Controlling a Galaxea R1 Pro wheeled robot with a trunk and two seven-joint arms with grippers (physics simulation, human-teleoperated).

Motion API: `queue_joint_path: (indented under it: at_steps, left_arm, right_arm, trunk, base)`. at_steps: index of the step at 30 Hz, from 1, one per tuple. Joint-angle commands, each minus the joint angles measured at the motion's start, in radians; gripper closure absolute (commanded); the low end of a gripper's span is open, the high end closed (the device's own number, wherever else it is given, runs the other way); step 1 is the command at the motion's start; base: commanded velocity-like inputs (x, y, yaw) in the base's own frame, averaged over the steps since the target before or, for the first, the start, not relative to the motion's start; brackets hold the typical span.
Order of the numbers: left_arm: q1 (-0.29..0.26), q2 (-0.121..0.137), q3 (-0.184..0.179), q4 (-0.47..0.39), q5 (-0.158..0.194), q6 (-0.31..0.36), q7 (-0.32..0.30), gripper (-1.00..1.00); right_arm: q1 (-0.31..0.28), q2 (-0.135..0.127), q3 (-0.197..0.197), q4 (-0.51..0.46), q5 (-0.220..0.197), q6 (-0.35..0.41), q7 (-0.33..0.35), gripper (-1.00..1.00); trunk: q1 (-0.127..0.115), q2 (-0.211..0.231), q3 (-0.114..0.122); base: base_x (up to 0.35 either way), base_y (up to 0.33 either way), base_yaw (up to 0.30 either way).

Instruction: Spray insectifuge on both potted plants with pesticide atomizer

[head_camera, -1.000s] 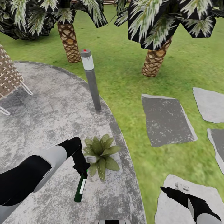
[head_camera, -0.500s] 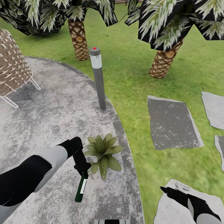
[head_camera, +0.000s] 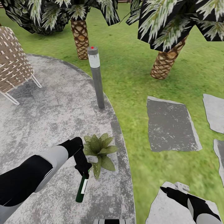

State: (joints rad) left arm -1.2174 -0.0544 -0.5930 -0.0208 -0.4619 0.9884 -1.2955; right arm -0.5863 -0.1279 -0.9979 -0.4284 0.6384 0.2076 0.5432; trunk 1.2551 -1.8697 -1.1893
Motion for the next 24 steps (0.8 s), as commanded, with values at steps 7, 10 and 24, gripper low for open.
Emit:
queue_joint_path:
  at_steps: [7,10,24]
  left_arm:
    - [-0.001,-0.002,0.005,-0.001,-0.011,0.009,-0.008,1.0]
    - [-0.001,-0.002,0.005,-0.001,-0.011,0.009,-0.008,1.0]
    - [-0.001,-0.007,0.007,-0.001,-0.009,0.009,-0.008,1.0]
  right_arm:
    - [-0.001,0.001,-0.008,-0.001,0.006,0.004,0.008,-1.0]
    - [-0.001,0.001,-0.008,-0.001,0.006,0.004,0.008,-1.0]
    - [-0.001,0.001,-0.008,-0.001,0.006,0.004,0.007,-1.0]
  trunk:
    - [0.0,0.0,-0.003]
    - [0.0,0.0,-0.004]
    - [0.0,0.0,-0.01]
  base:
    - [0.0,-0.283,0.167]
    - [0.0,-0.05,0.23]
    - [0.039,-0.04,0.228]
